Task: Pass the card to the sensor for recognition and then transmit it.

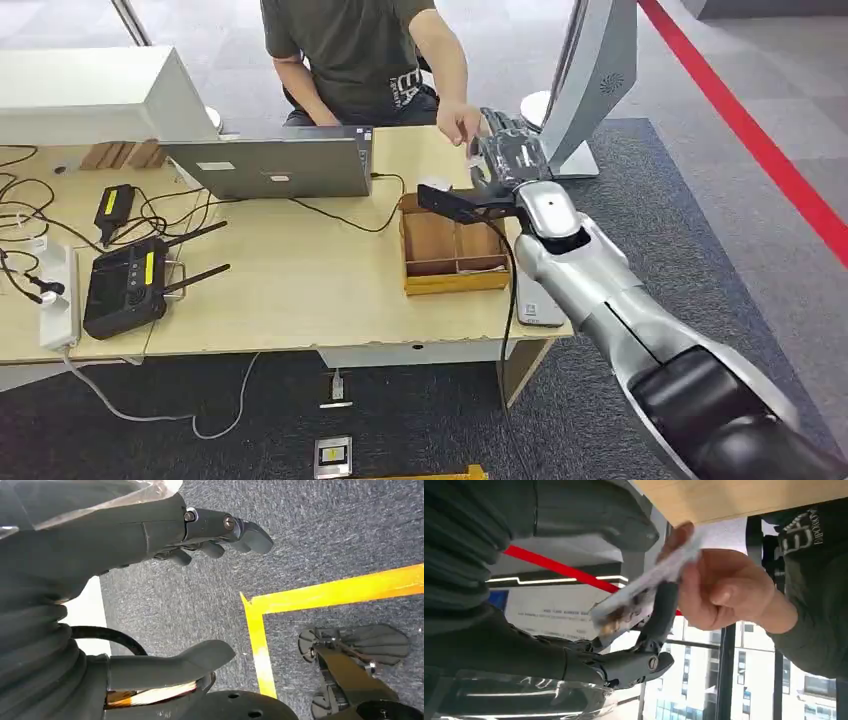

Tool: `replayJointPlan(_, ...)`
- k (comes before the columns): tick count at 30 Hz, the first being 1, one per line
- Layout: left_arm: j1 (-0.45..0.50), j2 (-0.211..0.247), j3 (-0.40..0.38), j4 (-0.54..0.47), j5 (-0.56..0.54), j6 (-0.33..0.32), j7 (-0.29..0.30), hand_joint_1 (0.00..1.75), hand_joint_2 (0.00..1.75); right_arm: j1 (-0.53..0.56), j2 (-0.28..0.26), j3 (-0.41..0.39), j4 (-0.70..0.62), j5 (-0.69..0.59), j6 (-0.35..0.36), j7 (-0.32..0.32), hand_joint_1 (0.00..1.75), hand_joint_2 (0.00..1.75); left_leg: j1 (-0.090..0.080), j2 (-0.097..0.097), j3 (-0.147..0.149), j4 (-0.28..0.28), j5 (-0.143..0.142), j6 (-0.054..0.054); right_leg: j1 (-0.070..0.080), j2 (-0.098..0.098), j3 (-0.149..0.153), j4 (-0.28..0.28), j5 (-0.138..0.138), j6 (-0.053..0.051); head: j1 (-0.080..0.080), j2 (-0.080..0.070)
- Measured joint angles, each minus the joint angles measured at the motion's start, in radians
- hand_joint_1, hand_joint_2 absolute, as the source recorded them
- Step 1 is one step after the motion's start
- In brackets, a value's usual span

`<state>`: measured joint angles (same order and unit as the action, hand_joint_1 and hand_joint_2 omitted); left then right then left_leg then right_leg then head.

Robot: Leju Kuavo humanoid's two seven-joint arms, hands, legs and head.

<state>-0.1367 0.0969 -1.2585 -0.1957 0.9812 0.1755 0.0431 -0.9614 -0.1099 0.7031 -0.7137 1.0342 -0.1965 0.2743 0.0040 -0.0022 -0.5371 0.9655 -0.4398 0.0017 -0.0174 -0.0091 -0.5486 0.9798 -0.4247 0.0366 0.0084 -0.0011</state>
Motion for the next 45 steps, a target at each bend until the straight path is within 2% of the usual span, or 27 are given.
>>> replayJointPlan(6,0.001,0.0,0.0,0.0,0.011,0.002,0.002,0.0,1.75,-0.002,0.01,0.008,0.018,0.027,-0.024,-0.006,0.0,0.0,0.0,0.0,0.0,0.0,0.0,0.0,0.0,0.0,0.0,0.0,0.0,0.0,0.0,0.0)
replayJointPlan(12,0.003,0.0,0.0,0.0,0.034,0.005,0.007,0.0,1.75,0.021,-0.007,-0.001,-0.031,-0.035,-0.035,-0.014,0.0,0.0,0.0,0.0,0.001,0.0,0.0,0.0,0.0,0.0,0.0,0.0,0.0,0.0,0.0,0.0)
replayJointPlan(16,0.008,0.0,0.0,0.0,0.04,0.005,0.024,0.0,1.75,0.124,-0.066,-0.037,-0.176,-0.175,-0.007,0.027,0.0,0.0,0.0,0.0,0.001,0.001,0.0,0.0,0.0,0.0,0.0,-0.001,0.0,0.0,0.0,0.0)
replayJointPlan(21,0.015,0.0,0.002,0.0,0.055,0.01,0.037,0.0,1.75,0.303,-0.191,-0.101,-0.4,-0.195,0.003,0.072,0.0,0.0,0.0,0.0,0.001,0.001,-0.001,0.001,0.0,0.0,0.001,-0.003,0.0,0.0,0.0,0.0)
replayJointPlan(25,0.015,0.0,0.007,0.0,0.071,0.028,0.022,0.0,1.75,0.438,-0.29,-0.168,-0.562,-0.195,0.008,0.101,0.0,0.0,0.0,0.0,0.001,0.001,-0.002,0.001,0.0,0.0,0.002,-0.003,-0.001,0.001,0.0,0.0)
replayJointPlan(29,0.017,0.0,0.01,0.0,0.079,0.042,0.013,0.0,1.75,0.533,-0.365,-0.24,-0.689,-0.203,0.018,0.111,0.0,0.0,0.0,0.001,0.001,0.001,-0.003,0.0,0.0,0.001,0.001,-0.003,0.0,0.001,0.0,0.0)
replayJointPlan(30,0.016,0.0,0.01,0.0,0.081,0.043,0.013,0.0,1.75,0.549,-0.377,-0.252,-0.712,-0.206,0.02,0.116,0.0,1.75,0.0,0.001,0.002,0.001,-0.003,0.0,0.0,0.001,0.001,-0.003,0.0,0.001,0.0,0.0)
replayJointPlan(34,0.018,0.0,0.019,0.0,0.094,0.049,0.018,0.0,1.75,0.658,-0.439,-0.311,-0.849,-0.203,0.024,0.134,0.0,1.75,0.0,-0.001,0.001,0.0,-0.003,0.0,0.0,-0.001,0.002,-0.003,-0.001,0.001,0.0,0.0)
replayJointPlan(36,0.017,0.0,0.027,0.0,0.108,0.054,0.013,0.0,1.75,0.695,-0.45,-0.319,-0.896,-0.154,-0.01,0.134,0.0,1.75,0.0,0.001,0.002,0.0,-0.003,0.0,0.0,0.001,0.002,-0.002,-0.001,0.0,0.0,0.0)
replayJointPlan(39,0.013,0.0,0.039,0.0,0.124,0.058,-0.009,0.0,1.75,0.747,-0.445,-0.31,-0.949,-0.05,-0.108,0.151,0.0,1.75,0.001,0.0,0.002,0.0,-0.003,0.0,0.001,0.001,0.002,-0.002,-0.002,0.0,0.0,0.0)
replayJointPlan(42,0.013,-0.002,0.05,0.0,0.127,0.061,-0.015,0.0,1.75,0.778,-0.428,-0.3,-0.968,0.013,-0.147,0.188,0.0,1.75,0.001,0.0,0.001,0.0,-0.003,0.0,0.001,0.001,0.002,-0.002,-0.002,0.0,0.0,0.0)
replayJointPlan(45,0.013,-0.002,0.058,0.0,0.129,0.062,-0.016,0.0,1.75,0.797,-0.417,-0.288,-0.983,0.025,-0.153,0.195,0.0,1.75,0.001,0.0,0.002,0.0,-0.003,0.0,0.001,0.001,0.002,-0.002,-0.002,0.0,0.0,0.0)
